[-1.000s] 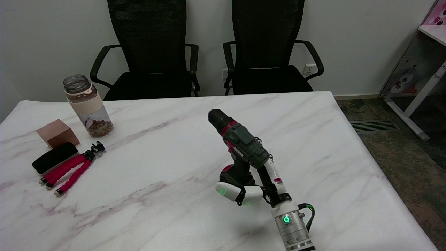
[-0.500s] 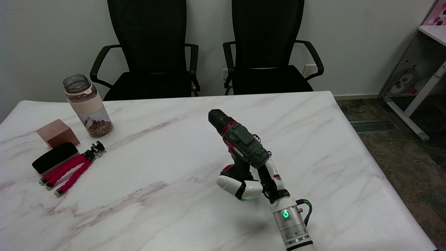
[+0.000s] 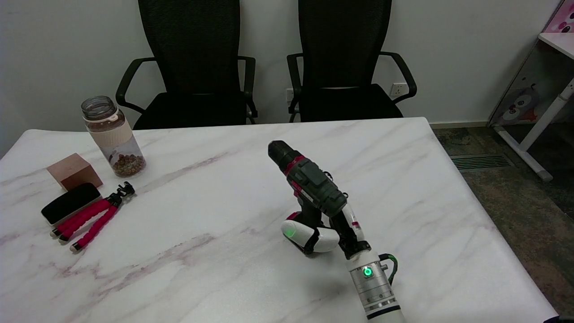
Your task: Pick up the power screwdriver.
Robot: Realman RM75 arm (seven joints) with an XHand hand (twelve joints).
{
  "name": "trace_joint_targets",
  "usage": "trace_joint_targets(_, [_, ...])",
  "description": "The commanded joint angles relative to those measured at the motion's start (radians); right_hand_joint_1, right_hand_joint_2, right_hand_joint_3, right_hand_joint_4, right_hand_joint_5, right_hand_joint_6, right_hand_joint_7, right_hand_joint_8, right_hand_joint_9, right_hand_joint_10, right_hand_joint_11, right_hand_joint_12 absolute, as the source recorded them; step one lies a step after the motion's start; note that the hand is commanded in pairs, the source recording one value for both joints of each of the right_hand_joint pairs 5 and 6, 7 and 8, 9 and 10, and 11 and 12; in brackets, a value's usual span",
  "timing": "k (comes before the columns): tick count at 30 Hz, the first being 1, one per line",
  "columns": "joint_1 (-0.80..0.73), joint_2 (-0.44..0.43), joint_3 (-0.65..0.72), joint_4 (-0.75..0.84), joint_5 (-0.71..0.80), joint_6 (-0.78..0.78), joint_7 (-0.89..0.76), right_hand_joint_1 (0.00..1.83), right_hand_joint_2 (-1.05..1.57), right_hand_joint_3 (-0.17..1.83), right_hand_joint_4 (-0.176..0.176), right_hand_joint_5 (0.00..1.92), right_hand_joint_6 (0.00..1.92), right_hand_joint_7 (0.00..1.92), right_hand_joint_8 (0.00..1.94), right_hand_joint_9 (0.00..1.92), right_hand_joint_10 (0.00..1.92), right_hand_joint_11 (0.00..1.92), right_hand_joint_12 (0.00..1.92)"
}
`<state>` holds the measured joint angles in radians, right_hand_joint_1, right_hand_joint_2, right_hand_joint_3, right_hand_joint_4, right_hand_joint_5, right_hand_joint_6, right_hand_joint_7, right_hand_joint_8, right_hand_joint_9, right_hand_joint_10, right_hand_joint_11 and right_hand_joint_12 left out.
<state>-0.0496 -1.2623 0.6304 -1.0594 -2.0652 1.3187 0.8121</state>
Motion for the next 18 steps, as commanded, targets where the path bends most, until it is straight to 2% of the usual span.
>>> trace_joint_targets(1, [0.02,-0.003,-0.006,0.03,0.0,-0.012,0.121,0.75,0.25,0.55,-0.128,0.0,0.0,0.0,0.0,0.17,0.17,0.3,0.3])
trace_joint_targets(18, [0.024,-0.005,-0.021,0.032,-0.006,-0.024,0.171,0.75,0.26,0.57,-0.118,0.0,0.0,0.0,0.0,0.31,0.31,0.44,0.44])
